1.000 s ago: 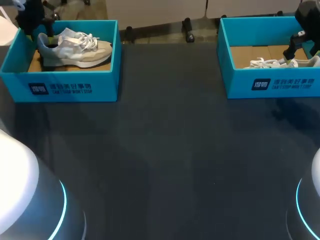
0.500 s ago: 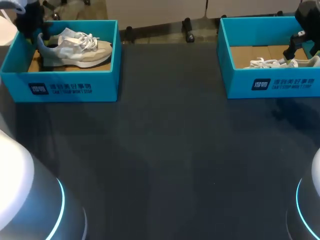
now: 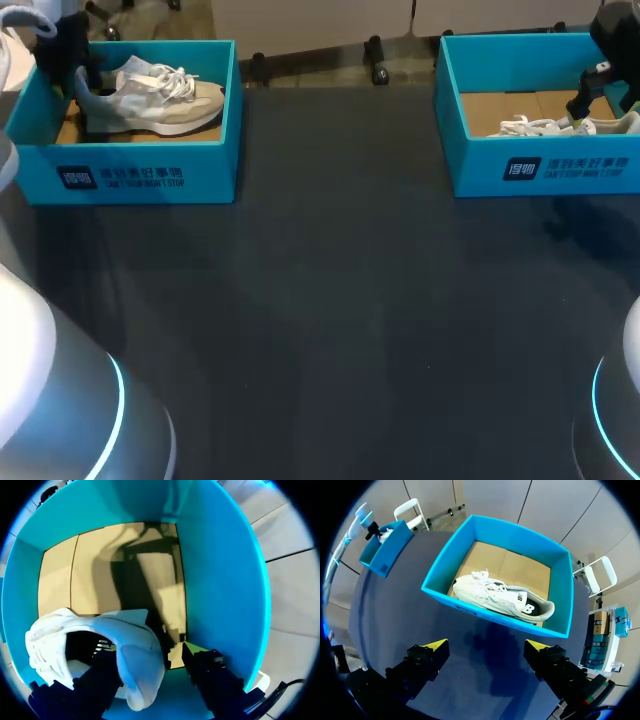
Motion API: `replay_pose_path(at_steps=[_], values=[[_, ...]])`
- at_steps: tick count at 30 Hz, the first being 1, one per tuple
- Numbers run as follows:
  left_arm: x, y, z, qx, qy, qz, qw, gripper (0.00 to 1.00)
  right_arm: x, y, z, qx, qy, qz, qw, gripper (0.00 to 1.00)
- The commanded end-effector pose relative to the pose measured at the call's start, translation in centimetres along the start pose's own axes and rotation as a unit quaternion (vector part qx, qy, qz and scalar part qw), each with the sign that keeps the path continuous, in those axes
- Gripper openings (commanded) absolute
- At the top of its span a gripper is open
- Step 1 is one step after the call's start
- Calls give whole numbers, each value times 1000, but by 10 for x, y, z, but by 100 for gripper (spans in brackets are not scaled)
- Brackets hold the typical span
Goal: Take the shoe out of the shoebox, open the shoe tongue, remove and reinsert the insole, then place the shoe into the shoebox
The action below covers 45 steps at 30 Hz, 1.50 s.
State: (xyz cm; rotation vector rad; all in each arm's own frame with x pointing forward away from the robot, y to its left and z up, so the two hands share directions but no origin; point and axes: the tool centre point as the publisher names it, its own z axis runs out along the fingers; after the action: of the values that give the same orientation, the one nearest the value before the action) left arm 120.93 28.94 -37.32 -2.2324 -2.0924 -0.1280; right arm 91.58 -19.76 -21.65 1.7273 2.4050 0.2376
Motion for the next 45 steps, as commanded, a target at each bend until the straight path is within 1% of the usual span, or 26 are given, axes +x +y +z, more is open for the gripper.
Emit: replay_pose_path(at_steps=[1, 5, 10, 14, 15, 16, 18, 20, 21, 26, 35, 37, 38, 39, 41, 43, 45], values=[[1, 8, 9, 8, 6, -1, 1000, 54, 0, 0, 0, 0, -1, 0, 1000, 100], [1, 8, 10, 9, 9, -1, 1000, 53, 0, 0, 0, 0, -1, 0, 1000, 100], [2, 9, 15, 11, 13, -3, 1000, 44, 0, 0, 0, 0, -1, 0, 1000, 100], [3, 9, 16, 11, 15, -4, 1000, 42, 0, 0, 0, 0, -1, 0, 1000, 100], [3, 9, 16, 11, 16, -4, 1000, 39, 0, 0, 0, 0, -1, 0, 1000, 100], [4, 9, 16, 12, 16, -4, 1000, 32, 0, 0, 0, 0, -1, 0, 1000, 100], [4, 9, 16, 12, 15, -3, 1000, 21, 0, 0, 0, 0, -1, 0, 1000, 100], [5, 8, 14, 10, 15, 0, 1000, 16, 0, 0, 0, 0, -1, 0, 1000, 100], [6, 7, 12, 9, 12, 1, 1000, 1, 0, 0, 0, 0, -1, 0, 1000, 100], [9, 7, -3, 2, 8, 9, 1000, 0, 0, 0, 0, 0, -1, 0, 1000, 100], [13, 6, -40, 0, 5, 12, 1000, 0, 0, 0, 0, 0, -1, 0, 1000, 100], [12, 6, -47, -11, 24, 1, 1000, 0, 0, 0, 0, 0, -1, 0, 1000, 100], [11, 6, -52, -9, 25, -6, 1000, 0, 0, 0, 0, 0, -1, 0, 1000, 100], [10, 7, -56, 4, 29, -18, 999, 0, 0, 0, 0, 0, -1, 0, 1000, 100], [9, 10, -65, 1, 30, -36, 999, 0, 0, 0, 0, 0, -1, 0, 1000, 100], [9, 12, -75, 8, 31, -55, 998, 0, 0, 0, 0, 0, -1, 0, 1000, 100], [9, 12, -87, 11, 19, -64, 998, 0, 0, 0, 0, 0, -1, 0, 1000, 100]])
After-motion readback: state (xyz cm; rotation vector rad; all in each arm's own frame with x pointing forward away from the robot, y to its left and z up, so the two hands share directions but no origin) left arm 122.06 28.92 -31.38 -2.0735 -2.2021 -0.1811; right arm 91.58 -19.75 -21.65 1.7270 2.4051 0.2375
